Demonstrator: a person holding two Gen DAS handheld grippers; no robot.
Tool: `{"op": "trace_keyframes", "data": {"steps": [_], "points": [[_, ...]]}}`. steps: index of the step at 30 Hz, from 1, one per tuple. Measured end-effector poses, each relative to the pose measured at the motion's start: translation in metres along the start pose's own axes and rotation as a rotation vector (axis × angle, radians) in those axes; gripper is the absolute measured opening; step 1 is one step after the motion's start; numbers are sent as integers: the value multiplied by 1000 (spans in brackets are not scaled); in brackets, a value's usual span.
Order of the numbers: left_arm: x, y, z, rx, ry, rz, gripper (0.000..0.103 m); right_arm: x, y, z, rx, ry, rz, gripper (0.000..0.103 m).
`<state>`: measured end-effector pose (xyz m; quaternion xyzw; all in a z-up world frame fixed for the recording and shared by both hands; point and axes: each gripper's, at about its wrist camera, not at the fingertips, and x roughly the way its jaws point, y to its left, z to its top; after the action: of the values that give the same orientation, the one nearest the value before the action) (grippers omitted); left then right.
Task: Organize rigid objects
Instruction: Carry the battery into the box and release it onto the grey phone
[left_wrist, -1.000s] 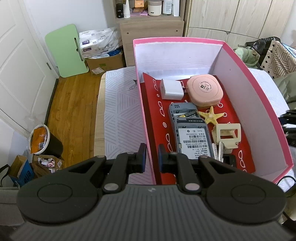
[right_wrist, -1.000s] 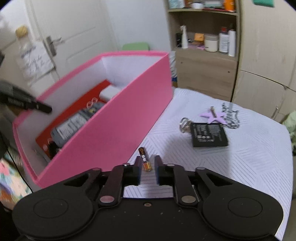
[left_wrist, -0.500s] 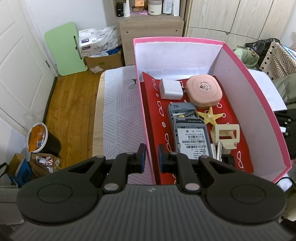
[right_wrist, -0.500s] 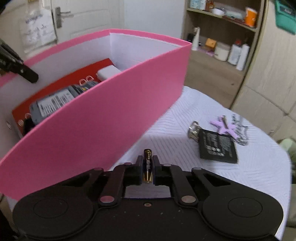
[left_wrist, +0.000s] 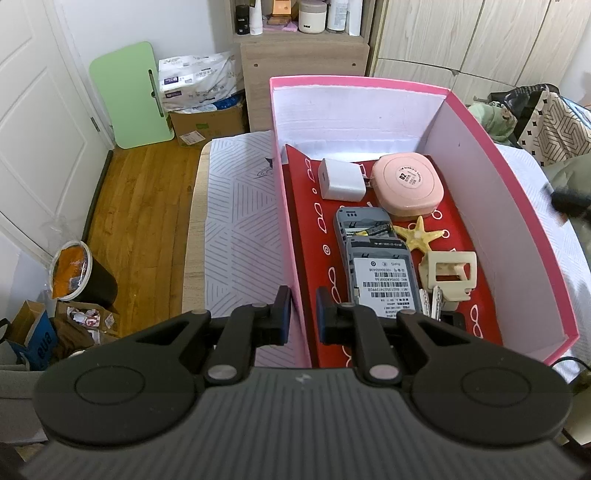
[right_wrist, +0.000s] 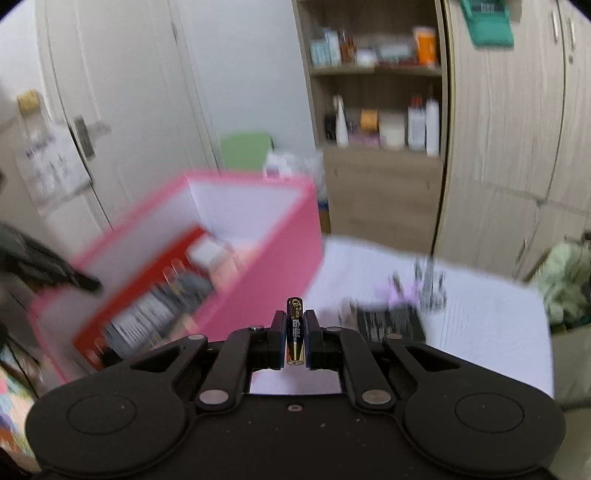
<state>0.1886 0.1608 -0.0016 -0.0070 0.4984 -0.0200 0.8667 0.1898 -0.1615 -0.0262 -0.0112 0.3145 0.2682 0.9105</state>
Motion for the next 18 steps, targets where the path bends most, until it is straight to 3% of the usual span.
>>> {"op": "trace_keyframes", "data": {"steps": [3, 7, 11, 18], "points": [[0, 0, 0, -6, 0, -4, 13, -19, 16, 22, -26, -58, 80, 10], [0, 0, 0, -6, -1, -11, 13, -18, 44, 43, -67, -37, 222, 10], [0, 2, 0, -8, -5, -19, 13, 15, 79, 56, -105, 83, 346, 10], [0, 2, -1, -16, -12, -31, 14, 86, 113, 66, -228, 309, 378, 10]]}}
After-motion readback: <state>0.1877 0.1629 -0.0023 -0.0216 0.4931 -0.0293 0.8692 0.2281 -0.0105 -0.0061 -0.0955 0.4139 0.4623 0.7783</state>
